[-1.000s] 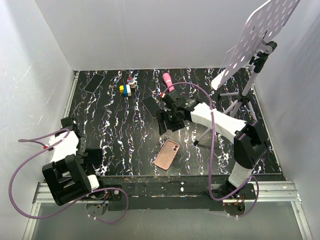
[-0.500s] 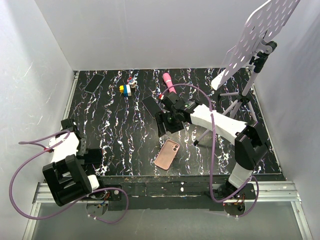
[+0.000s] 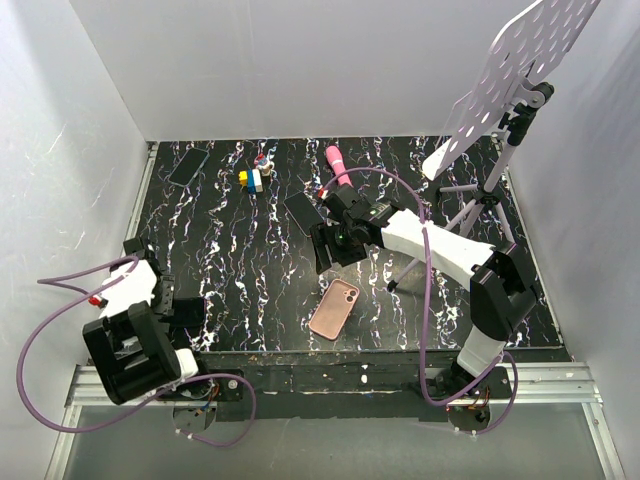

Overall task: Take the phone out of the phone case
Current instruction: Pick up the phone at the center of the board.

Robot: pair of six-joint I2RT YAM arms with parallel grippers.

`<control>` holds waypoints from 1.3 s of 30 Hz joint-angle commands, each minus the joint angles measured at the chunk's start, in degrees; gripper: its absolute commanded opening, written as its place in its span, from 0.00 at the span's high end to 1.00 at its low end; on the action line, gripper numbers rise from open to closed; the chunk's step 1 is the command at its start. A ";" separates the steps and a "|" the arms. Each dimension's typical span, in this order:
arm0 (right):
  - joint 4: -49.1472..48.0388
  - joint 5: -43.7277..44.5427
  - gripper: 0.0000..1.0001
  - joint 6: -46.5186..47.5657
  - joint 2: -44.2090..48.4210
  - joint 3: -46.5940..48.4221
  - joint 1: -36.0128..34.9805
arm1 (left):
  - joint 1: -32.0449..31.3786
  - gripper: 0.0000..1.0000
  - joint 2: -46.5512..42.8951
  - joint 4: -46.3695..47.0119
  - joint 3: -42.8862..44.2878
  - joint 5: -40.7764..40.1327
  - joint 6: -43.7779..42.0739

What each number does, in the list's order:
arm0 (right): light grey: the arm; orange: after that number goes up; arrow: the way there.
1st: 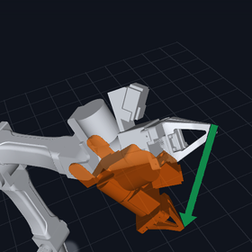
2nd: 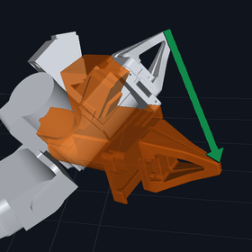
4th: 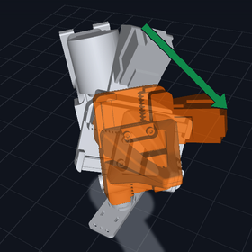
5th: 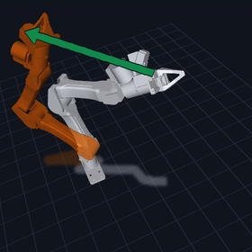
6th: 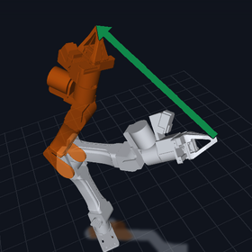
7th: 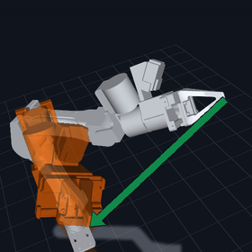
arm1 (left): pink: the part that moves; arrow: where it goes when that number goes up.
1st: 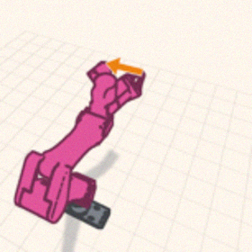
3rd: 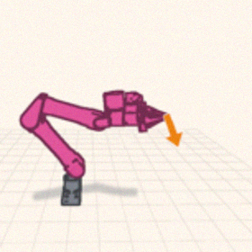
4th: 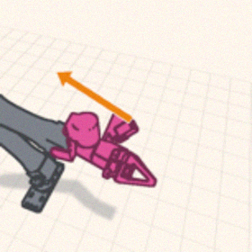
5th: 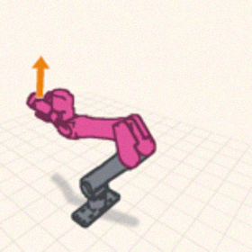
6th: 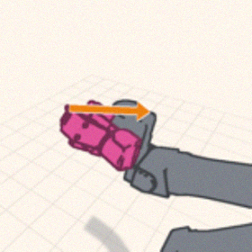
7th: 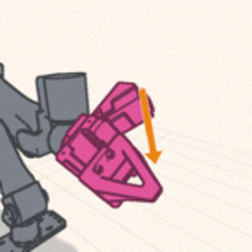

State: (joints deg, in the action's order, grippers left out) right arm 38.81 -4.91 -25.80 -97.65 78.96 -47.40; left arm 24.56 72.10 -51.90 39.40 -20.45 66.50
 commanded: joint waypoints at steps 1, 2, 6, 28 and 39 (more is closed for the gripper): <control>-1.63 -0.54 0.27 -0.39 1.84 -0.30 -0.42 | 0.23 0.02 2.78 1.00 -0.10 1.11 1.26; -1.80 -0.37 0.27 -0.48 1.93 -0.47 -0.42 | 0.23 0.02 2.96 2.14 -0.72 1.63 1.26; -2.42 -0.72 0.27 -0.74 2.37 -1.70 -0.42 | 0.32 0.02 2.61 8.56 -3.36 2.34 -0.93; -0.84 4.56 0.29 -6.62 16.69 -9.60 -2.17 | -4.68 0.97 0.07 15.24 -5.03 11.30 -10.07; -15.83 3.17 0.29 -16.73 30.57 -27.35 -2.17 | -29.20 1.00 -7.22 27.78 -2.91 29.71 -24.64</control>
State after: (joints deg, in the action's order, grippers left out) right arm 32.80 0.71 -37.39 -72.77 56.97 -49.52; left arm 1.15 69.58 -33.30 35.48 -5.74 49.76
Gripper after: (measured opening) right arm 0.709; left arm 0.702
